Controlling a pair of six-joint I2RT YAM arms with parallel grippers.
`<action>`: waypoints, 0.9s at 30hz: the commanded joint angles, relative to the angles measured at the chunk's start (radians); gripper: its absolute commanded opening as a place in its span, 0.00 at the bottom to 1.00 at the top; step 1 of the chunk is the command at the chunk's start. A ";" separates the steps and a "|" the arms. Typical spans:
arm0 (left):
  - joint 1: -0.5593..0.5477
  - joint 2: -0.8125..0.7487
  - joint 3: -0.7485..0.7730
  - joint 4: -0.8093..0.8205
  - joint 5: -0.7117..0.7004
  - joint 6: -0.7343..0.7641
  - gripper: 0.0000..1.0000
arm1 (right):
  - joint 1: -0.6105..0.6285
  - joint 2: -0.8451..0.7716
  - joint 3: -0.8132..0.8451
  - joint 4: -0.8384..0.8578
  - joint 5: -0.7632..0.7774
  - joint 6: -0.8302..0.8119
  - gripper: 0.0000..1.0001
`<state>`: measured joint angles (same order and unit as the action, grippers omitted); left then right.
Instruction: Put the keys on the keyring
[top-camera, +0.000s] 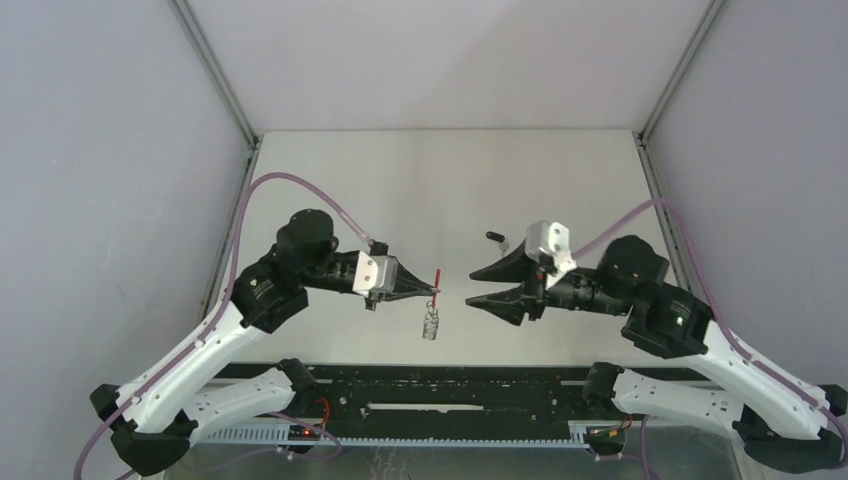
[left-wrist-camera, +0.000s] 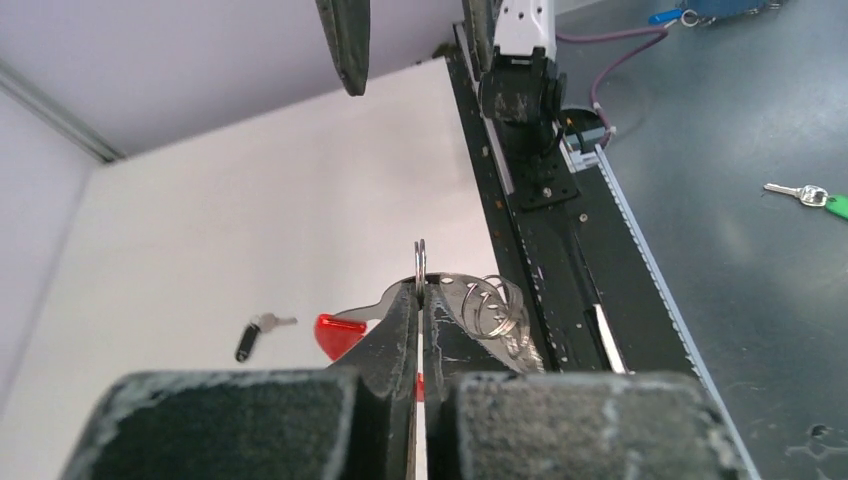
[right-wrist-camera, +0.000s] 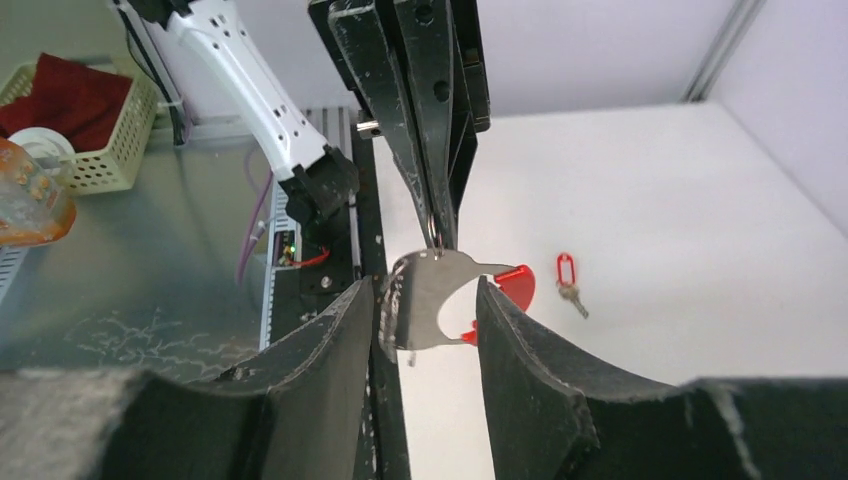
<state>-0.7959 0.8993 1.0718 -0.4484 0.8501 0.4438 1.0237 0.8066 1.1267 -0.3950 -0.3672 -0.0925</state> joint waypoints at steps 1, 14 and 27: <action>0.003 -0.048 -0.042 0.205 0.068 0.004 0.00 | -0.012 -0.072 -0.121 0.259 -0.068 -0.033 0.49; 0.002 -0.058 -0.078 0.322 0.158 0.071 0.00 | -0.013 -0.043 -0.168 0.349 -0.166 -0.107 0.37; -0.009 -0.040 -0.066 0.366 0.197 0.005 0.00 | 0.005 -0.005 -0.171 0.437 -0.175 -0.119 0.34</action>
<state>-0.7986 0.8577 1.0035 -0.1368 1.0264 0.4835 1.0176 0.7975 0.9543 -0.0402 -0.5331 -0.1894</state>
